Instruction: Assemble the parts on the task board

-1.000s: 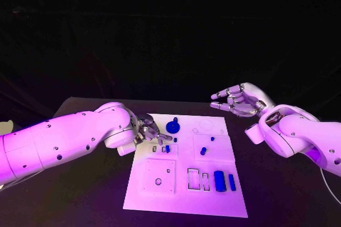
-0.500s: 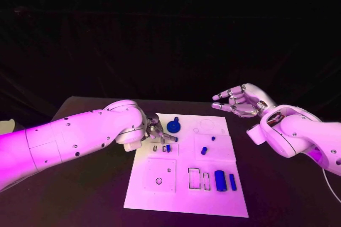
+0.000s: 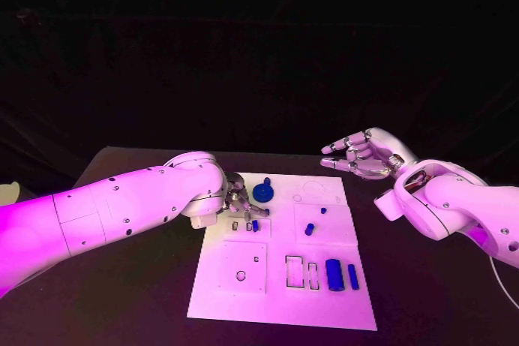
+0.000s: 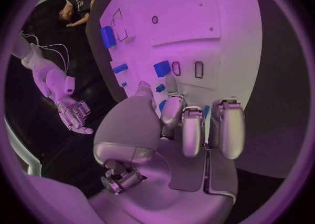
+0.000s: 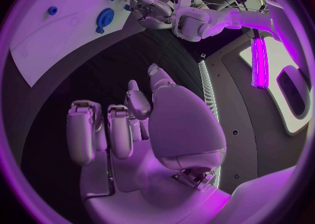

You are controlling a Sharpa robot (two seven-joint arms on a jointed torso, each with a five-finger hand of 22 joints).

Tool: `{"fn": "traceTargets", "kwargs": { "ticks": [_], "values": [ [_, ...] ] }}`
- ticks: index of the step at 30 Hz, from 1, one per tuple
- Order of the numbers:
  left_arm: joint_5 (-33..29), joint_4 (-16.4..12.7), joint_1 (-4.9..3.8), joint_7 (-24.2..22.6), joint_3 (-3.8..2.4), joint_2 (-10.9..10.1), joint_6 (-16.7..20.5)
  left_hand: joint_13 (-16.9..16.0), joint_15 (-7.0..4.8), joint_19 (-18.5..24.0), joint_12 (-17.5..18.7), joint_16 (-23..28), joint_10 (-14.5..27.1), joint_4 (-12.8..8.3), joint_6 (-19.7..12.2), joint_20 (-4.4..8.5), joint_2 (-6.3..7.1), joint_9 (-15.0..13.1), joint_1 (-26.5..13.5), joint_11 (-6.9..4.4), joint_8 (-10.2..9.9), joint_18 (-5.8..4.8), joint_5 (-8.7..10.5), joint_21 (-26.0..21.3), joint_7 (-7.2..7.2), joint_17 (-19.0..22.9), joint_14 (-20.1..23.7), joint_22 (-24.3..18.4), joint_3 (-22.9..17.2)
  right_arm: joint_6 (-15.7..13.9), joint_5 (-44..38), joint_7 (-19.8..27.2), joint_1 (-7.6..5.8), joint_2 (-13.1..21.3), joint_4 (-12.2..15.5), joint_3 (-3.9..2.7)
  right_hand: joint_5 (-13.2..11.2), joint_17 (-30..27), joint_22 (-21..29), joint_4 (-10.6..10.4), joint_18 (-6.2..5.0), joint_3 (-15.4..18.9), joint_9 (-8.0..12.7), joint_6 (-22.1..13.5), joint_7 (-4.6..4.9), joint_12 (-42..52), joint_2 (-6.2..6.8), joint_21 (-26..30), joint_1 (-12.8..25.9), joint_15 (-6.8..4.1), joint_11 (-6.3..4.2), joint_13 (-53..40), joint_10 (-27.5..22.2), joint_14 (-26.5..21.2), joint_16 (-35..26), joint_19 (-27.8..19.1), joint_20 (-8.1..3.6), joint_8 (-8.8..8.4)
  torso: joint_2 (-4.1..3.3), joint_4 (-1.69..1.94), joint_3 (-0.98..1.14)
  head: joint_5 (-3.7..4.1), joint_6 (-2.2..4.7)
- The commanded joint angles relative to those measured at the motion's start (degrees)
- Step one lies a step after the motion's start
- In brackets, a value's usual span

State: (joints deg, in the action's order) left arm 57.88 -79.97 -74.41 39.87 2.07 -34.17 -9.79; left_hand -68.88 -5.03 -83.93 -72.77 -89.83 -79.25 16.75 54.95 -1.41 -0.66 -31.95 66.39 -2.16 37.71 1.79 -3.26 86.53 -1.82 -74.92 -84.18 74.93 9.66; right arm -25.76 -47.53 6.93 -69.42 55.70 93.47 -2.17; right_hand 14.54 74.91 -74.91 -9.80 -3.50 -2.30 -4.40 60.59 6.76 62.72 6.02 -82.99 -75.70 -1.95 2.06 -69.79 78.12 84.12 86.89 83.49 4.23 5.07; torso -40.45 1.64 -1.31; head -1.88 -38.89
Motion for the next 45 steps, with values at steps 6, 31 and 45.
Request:
{"fn": "traceTargets", "kwargs": {
  "ticks": [6,31,45],
  "values": [
    [0.35,1.15,0.02,3.41,0.13,1.34,-3.7,-0.17,-0.47,-3.93,-0.23,-0.17,-0.4,-0.17,-0.48,0.56,-0.62,-0.52,-0.18,-0.11,0.64,-0.51,0.22,0.23,0.21,-15.08,-5.82,9.83,0.28,0.94,-0.85,-0.12,0.01,-0.18,-0.03,0.02,0.37,9.37,0.04,-0.09,0.33,0.42,-0.07,0.34,0.1,-0.32,-0.37,0.24,0.38,-0.22,-0.1,0.16,-0.26,4.59,-0.27,0.01,-0.36,0.32,0.0,0.08,0.01,-0.1,-0.33],
    [0.35,1.28,0.1,3.59,0.24,2.24,-6.48,-0.47,-0.59,-4.08,-0.36,-0.17,-0.44,-1.08,-1.37,0.7,-2.7,-2.75,5.02,-0.23,1.29,-0.56,-0.25,0.28,0.32,-15.08,-5.82,10.08,-1.2,1.2,-0.89,-0.2,0.02,-0.52,-0.19,0.07,0.56,9.36,0.09,-0.03,0.32,0.44,-0.09,0.35,0.08,-0.35,-0.56,0.28,0.24,-0.24,-0.12,0.2,-0.29,4.59,-0.29,-0.02,-0.38,0.33,-0.01,0.09,0.0,-0.07,-0.73],
    [0.35,1.22,0.13,3.62,0.26,2.38,-6.76,-0.52,-0.83,-4.14,-0.21,-0.17,-0.34,-2.4,-2.1,0.94,-3.59,-3.88,10.04,-0.5,0.77,-0.59,-1.96,0.29,0.61,-15.08,-5.82,10.24,-5.9,1.39,-0.89,-0.35,0.05,-0.57,-0.22,0.11,0.67,9.33,0.13,0.03,0.32,0.42,-0.1,0.33,0.08,-0.42,-0.7,0.3,0.11,-0.26,-0.13,0.28,-0.33,4.58,-0.31,-0.04,-0.4,0.31,-0.02,0.09,0.02,0.01,-0.83]
  ]
}}
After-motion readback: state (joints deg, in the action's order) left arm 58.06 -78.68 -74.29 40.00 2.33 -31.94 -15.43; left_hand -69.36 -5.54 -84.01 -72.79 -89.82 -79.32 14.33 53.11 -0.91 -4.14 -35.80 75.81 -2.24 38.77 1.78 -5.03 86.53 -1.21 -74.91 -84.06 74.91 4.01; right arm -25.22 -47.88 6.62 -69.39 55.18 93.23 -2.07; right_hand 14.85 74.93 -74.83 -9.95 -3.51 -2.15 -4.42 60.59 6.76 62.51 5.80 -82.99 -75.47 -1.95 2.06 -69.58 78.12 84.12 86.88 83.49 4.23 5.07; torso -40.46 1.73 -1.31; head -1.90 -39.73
